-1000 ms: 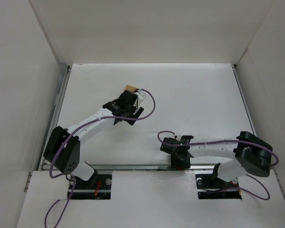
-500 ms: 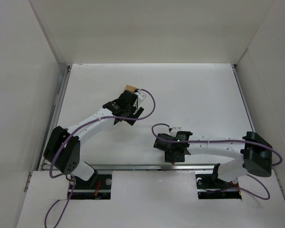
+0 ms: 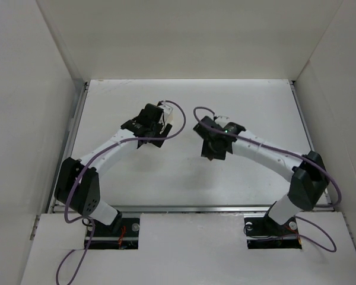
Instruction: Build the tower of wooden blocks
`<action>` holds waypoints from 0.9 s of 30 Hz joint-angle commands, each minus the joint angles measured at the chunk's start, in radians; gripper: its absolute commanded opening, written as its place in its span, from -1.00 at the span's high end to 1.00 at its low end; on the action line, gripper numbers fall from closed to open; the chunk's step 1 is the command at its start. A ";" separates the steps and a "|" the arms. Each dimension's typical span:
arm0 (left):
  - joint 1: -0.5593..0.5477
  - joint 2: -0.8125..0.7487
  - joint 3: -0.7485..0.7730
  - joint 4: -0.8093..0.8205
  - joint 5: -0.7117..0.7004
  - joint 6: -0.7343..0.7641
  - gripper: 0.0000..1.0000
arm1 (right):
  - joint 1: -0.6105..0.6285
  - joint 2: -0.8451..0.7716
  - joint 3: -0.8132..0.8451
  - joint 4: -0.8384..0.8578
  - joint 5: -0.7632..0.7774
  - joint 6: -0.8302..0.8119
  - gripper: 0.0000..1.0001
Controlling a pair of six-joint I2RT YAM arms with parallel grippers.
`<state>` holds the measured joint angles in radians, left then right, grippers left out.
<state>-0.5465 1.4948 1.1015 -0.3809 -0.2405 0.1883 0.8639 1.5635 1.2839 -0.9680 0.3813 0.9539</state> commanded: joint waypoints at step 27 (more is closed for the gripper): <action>0.217 0.430 0.420 -0.026 0.102 -0.073 -0.04 | -0.513 0.498 0.327 0.172 -0.177 -0.415 -0.52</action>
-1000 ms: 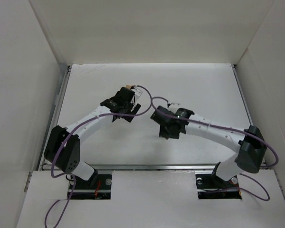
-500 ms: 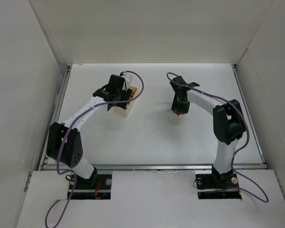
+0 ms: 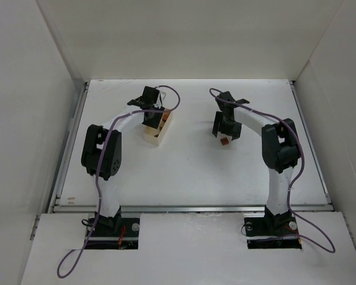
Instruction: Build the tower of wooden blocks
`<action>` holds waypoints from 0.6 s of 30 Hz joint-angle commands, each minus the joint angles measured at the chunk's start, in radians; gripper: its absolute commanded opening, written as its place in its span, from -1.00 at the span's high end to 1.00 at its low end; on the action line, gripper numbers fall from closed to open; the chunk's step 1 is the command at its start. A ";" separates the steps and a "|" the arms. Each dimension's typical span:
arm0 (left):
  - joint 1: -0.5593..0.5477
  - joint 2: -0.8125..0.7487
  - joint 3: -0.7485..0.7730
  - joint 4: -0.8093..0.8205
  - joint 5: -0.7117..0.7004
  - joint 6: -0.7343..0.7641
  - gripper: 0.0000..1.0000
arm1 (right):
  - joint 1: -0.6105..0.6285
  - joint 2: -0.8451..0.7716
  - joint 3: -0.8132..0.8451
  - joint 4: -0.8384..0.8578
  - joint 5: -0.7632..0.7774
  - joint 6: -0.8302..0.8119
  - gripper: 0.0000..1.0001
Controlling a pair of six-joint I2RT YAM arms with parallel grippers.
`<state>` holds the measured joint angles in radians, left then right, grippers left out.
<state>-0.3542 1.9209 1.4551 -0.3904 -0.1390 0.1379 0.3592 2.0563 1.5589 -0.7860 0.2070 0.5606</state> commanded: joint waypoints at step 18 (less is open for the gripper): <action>0.034 0.079 0.096 -0.027 -0.132 0.051 1.00 | -0.008 -0.103 0.061 -0.028 -0.043 -0.060 -0.76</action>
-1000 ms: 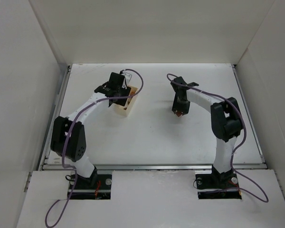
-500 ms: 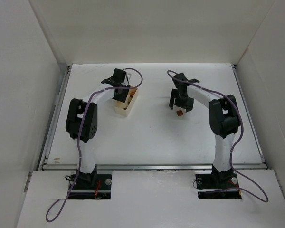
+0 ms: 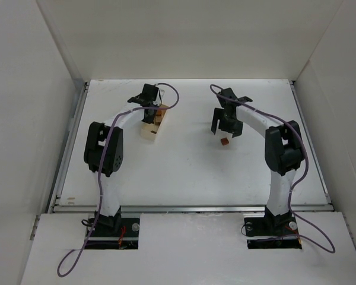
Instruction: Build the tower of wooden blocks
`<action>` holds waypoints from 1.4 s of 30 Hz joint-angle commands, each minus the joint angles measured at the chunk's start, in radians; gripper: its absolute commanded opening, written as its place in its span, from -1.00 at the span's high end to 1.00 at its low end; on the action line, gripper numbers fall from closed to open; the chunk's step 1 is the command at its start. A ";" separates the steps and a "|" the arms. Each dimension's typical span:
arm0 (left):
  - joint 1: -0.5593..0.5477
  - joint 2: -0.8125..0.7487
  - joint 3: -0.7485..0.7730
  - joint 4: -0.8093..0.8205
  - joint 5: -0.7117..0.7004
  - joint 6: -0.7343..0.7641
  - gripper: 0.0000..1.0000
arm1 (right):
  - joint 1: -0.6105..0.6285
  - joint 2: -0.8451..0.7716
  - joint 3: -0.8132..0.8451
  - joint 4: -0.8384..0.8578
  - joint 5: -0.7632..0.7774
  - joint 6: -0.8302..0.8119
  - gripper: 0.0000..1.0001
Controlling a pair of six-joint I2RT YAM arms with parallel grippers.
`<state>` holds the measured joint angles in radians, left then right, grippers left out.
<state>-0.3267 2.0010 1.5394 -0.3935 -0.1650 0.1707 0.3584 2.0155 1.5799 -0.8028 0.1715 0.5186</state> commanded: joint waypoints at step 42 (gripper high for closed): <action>-0.189 -0.076 0.004 -0.067 -0.325 0.138 -1.00 | -0.007 -0.259 -0.185 0.067 -0.007 0.009 -0.79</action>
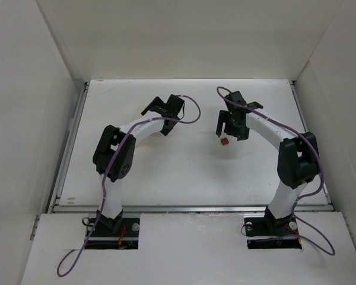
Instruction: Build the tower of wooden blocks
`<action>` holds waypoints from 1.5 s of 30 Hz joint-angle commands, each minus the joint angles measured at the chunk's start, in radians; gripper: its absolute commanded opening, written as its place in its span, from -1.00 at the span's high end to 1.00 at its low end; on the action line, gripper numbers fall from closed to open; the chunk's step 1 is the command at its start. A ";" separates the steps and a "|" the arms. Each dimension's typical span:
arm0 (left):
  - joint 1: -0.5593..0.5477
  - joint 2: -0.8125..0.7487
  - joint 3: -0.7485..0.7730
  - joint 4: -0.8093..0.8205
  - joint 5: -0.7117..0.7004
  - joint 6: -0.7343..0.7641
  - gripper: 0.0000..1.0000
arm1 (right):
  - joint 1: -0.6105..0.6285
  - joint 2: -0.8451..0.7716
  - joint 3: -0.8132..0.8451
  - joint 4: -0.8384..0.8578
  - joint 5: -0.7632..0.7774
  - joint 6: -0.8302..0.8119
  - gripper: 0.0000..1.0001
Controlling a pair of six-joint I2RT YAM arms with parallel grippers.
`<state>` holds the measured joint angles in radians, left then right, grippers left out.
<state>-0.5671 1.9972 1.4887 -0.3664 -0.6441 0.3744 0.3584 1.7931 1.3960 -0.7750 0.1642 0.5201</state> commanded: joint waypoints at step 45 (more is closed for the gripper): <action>0.357 -0.081 0.039 -0.126 0.652 -0.175 -0.34 | 0.011 -0.018 -0.020 0.039 0.000 -0.002 -0.79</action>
<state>-0.2092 1.9388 1.5043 -0.4828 0.0059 0.1852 0.3614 1.7931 1.3743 -0.7727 0.1638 0.5198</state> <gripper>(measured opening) 0.714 0.894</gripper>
